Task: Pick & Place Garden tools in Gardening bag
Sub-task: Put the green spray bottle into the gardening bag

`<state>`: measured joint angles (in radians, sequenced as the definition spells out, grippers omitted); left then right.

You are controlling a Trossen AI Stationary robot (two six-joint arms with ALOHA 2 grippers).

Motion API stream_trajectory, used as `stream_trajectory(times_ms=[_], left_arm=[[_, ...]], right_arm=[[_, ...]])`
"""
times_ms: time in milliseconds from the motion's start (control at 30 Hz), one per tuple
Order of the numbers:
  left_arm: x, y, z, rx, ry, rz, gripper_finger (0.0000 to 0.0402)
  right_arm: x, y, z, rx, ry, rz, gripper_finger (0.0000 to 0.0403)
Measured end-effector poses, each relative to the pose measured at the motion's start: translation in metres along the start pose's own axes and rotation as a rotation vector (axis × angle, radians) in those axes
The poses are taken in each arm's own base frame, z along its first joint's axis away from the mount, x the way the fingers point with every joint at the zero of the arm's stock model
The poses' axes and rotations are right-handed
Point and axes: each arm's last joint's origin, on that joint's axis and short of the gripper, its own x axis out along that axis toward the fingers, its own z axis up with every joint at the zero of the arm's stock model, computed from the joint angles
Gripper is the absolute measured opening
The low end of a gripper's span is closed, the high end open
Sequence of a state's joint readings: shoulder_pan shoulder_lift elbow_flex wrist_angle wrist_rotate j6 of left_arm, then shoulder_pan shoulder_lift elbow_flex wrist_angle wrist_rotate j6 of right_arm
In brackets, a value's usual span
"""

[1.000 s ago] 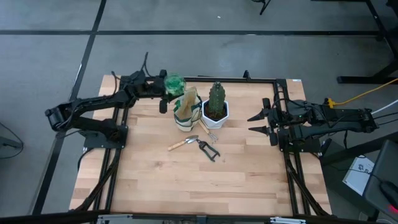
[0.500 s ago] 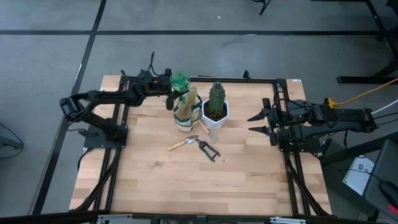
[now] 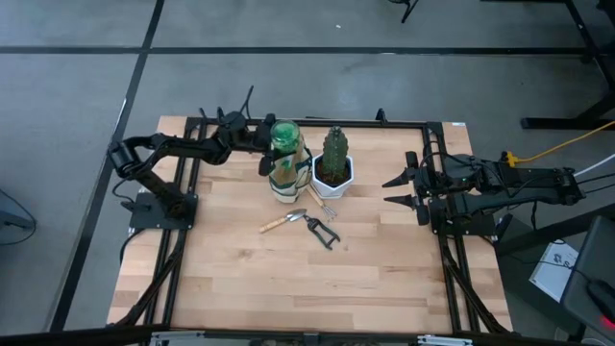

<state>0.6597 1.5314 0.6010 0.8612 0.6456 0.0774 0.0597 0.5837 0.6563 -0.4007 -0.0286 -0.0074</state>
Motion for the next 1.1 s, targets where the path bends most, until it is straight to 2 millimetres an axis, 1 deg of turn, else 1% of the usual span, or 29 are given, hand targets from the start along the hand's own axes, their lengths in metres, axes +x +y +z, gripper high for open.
stream_trajectory(times_ms=[167,467,600,733,933,1100], left_arm=[[0.003,0.001,-0.008,-0.035,0.028,-0.003,0.0184],[0.002,0.002,-0.008,-0.051,0.031,0.001,0.0190],[-0.001,0.007,-0.009,-0.087,0.031,0.020,0.0201],[-0.006,0.013,-0.009,-0.131,0.029,0.048,0.0223],[-0.009,0.014,-0.003,-0.097,0.013,0.056,0.0253],[-0.012,0.014,0.003,-0.084,0.000,0.091,0.0254]], right_arm=[[0.000,0.000,0.000,0.000,0.000,0.000,0.0172],[0.000,0.000,0.000,0.000,-0.001,0.000,0.0172],[0.000,0.000,0.000,0.000,0.000,0.000,0.0172],[0.000,0.000,0.000,0.000,0.000,0.000,0.0172],[0.000,0.000,0.000,0.000,-0.001,0.000,0.0172],[0.000,0.000,0.000,0.000,0.000,0.000,0.0172]])
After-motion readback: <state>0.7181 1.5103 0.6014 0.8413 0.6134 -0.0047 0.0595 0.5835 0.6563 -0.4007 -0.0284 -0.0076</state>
